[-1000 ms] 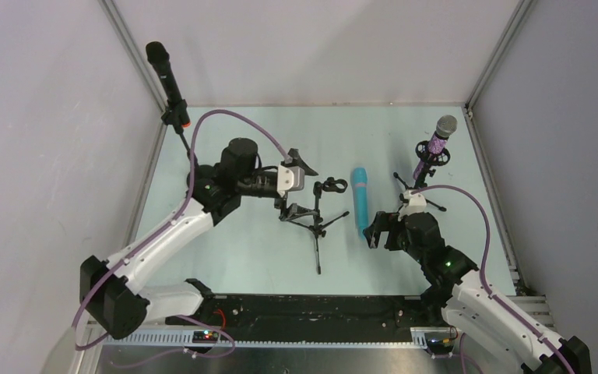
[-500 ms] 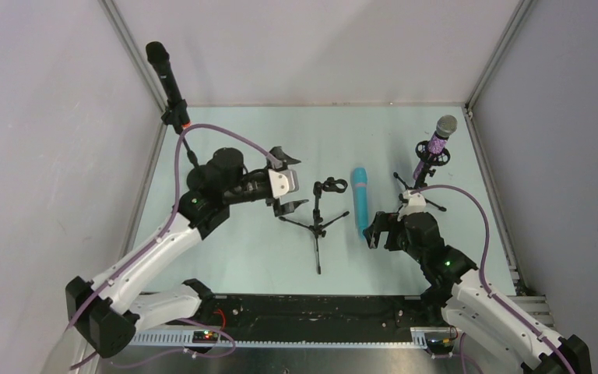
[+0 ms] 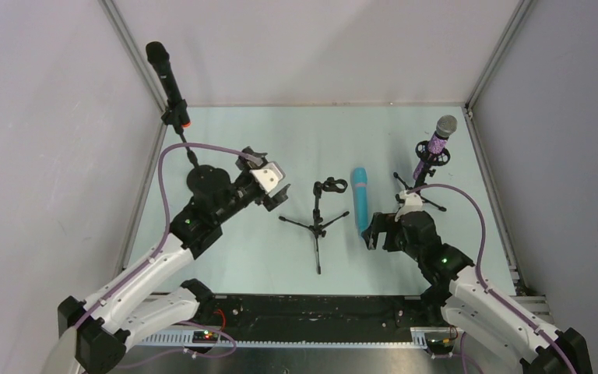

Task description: Attach the microphones to the stand

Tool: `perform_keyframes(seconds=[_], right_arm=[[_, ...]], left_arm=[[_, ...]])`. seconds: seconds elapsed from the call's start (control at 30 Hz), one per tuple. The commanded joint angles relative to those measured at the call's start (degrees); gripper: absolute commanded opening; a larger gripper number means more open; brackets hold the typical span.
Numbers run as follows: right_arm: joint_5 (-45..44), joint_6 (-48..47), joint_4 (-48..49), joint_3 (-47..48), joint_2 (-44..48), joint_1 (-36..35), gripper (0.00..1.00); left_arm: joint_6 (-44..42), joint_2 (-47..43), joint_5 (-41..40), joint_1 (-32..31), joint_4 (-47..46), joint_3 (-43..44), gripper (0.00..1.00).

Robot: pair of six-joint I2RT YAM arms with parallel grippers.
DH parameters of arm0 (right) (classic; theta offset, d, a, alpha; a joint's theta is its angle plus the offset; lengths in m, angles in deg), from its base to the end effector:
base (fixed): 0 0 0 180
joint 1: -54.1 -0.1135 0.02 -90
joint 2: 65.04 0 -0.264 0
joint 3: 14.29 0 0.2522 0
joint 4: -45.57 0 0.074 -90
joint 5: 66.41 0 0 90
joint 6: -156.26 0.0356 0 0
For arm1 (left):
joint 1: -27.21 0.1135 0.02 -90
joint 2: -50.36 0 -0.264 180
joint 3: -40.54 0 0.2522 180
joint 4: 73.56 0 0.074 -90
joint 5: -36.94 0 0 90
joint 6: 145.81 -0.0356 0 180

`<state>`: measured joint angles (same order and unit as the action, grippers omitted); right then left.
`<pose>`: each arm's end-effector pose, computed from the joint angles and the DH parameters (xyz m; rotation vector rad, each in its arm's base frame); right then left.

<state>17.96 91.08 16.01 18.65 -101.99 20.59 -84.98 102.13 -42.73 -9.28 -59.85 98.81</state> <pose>0.1285 0.0809 0.1940 -0.1084 2.1906 0.4791 0.1694 -0.1332 0.3357 1.0326 1.3513 -0.2483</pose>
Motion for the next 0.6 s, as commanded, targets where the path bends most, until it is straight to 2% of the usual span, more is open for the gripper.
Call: perform_keyframes(seconds=[0.0,0.17,0.33,0.57], right_arm=[[0.6,-0.5,2.6,0.6,-0.5,0.2,1.0],[0.9,-0.3,2.8,0.6,-1.3,0.2,1.0],[1.2,-0.6,3.3,1.2,-1.9,0.2,1.0],[1.4,-1.6,4.3,3.2,-4.2,0.3,1.0]], left_arm=[[8.2,-0.3,-15.3,-0.1,-4.1,-2.5,1.0],[15.5,-0.3,-23.8,1.5,-6.0,-6.5,1.0],[30.5,-0.1,-20.6,8.4,-6.1,-7.9,1.0],[39.4,3.0,-17.9,12.4,-4.0,-7.3,1.0]])
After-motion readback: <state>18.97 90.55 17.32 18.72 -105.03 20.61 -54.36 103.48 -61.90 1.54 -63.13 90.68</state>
